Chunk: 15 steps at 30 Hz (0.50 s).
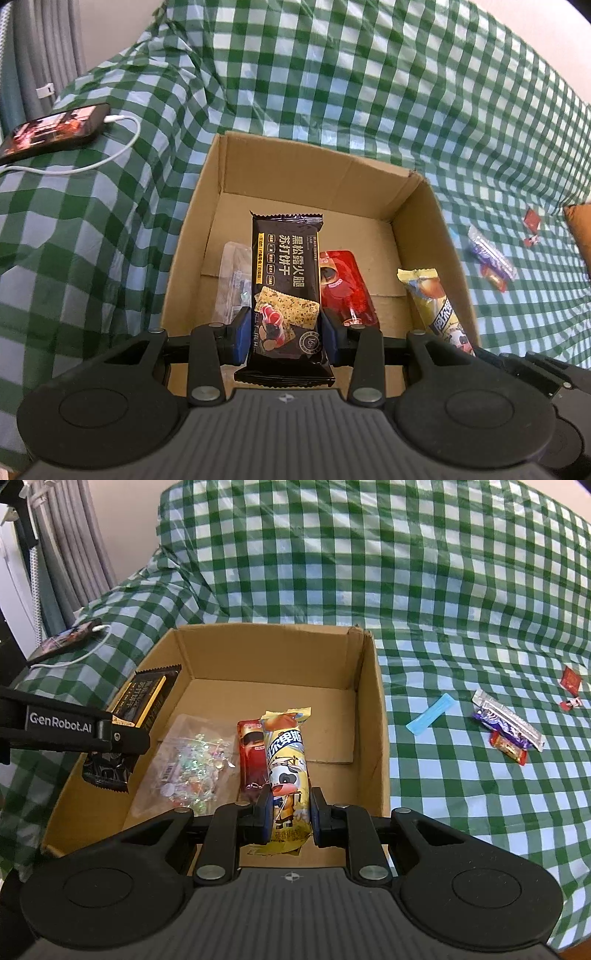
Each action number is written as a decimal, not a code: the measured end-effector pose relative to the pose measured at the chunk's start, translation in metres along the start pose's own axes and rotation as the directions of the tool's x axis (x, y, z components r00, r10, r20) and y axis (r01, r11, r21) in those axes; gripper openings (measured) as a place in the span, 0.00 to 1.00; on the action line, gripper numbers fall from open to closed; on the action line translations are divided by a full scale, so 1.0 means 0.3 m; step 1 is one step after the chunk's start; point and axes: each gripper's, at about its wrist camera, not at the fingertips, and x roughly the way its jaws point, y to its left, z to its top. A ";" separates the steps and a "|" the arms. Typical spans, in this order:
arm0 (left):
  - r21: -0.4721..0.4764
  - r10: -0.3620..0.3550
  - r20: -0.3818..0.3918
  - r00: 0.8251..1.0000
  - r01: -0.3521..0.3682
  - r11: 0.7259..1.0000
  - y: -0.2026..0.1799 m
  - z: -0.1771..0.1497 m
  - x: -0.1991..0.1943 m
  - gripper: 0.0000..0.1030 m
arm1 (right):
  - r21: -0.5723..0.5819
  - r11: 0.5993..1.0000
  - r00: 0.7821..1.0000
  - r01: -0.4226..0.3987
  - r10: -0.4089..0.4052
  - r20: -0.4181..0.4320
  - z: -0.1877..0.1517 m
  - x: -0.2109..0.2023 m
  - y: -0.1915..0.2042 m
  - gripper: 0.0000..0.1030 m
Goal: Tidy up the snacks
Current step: 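Lower both snacks into the box and open both tools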
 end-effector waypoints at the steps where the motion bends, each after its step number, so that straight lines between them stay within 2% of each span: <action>1: 0.005 0.003 -0.004 1.000 -0.003 1.000 0.000 0.003 0.015 0.42 | 0.000 1.000 1.000 0.000 0.000 -0.004 0.004 0.012 0.003 0.21; 12: 0.058 0.043 -0.042 0.998 -0.041 0.997 -0.010 0.024 0.138 0.43 | 0.002 1.000 0.999 -0.002 0.002 -0.044 0.022 0.127 0.004 0.21; 14: 0.074 0.044 -0.032 0.999 -0.041 0.996 -0.014 0.027 0.133 0.63 | 0.016 1.000 0.999 -0.013 0.014 -0.047 0.027 0.134 -0.001 0.29; 15: 0.079 0.048 -0.023 0.999 -0.046 0.996 -0.016 0.027 0.123 0.93 | 0.034 0.999 0.999 -0.014 0.016 -0.047 0.032 0.135 -0.005 0.35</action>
